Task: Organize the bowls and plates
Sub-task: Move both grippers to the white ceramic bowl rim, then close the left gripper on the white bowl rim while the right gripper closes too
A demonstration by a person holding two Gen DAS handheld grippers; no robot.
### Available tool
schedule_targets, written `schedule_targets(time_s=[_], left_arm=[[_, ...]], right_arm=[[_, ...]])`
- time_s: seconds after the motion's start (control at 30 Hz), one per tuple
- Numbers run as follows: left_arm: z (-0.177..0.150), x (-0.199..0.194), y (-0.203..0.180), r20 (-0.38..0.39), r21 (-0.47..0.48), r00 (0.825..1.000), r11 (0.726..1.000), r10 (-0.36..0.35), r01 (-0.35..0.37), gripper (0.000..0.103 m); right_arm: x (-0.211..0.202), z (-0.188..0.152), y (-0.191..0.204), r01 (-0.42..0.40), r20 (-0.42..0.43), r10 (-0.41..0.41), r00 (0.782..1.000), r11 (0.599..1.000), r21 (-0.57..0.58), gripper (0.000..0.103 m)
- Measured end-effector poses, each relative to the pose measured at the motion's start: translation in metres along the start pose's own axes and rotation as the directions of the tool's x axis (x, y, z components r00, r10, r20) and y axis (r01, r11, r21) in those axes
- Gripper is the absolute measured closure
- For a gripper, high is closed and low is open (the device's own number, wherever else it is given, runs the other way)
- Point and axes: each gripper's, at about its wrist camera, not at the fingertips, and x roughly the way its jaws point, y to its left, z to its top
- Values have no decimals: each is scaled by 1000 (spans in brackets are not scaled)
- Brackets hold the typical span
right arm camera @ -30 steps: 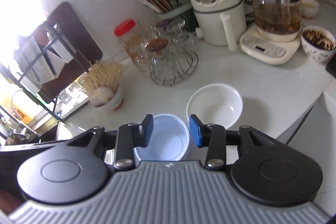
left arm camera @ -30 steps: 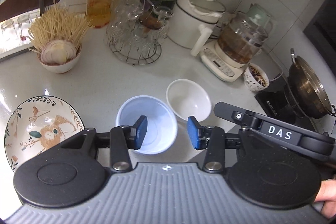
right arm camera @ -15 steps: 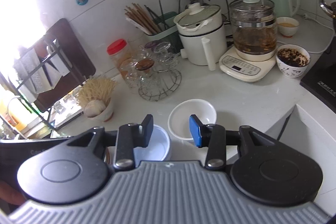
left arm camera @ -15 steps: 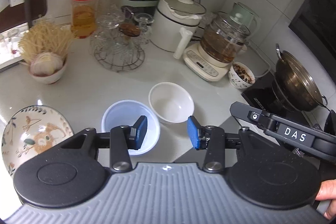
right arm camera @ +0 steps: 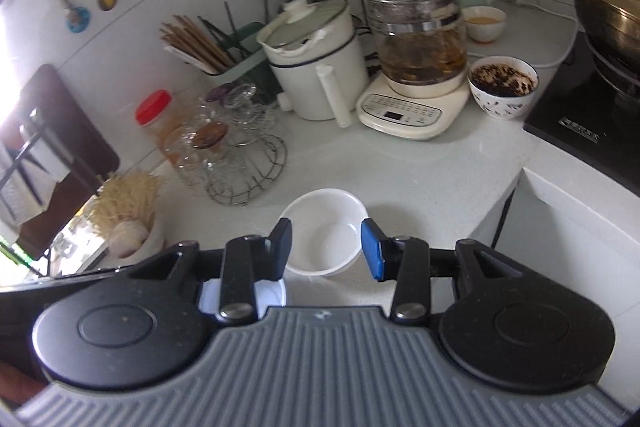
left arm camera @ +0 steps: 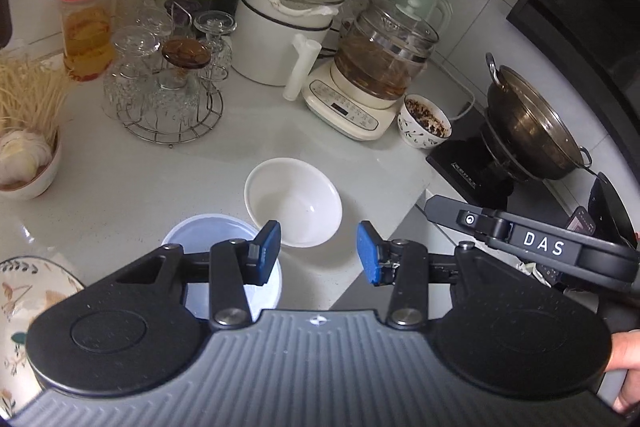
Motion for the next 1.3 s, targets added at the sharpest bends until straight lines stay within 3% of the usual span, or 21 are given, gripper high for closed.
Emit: schedule_targets(time_s=[0.47,0.73,1.1,1.2,1.3], left_arm=[[36,71,26,-93,-26,993,997,75,-78,55],[49,116,33,-130,-103,982,983,140,-153,55],[51,167,45,-233,-116,946,959,226,-258,55],[48,176,49,-265,-138,941,958,210,-252,57],[46,182,51,-278,-151,938,955,208,-257,67]], right_arm=[[61,10,-34,65,-115,-54,992,993,96,61],[106,24,-62,22,-193,0,981,994,109,61],[160,28,-69,-60,-353,103,930,989,132,63],[173,26,-70,-70,-395,120,911,988,137,73],[182,23,-69,-91,-410,133,902,988,122,84]])
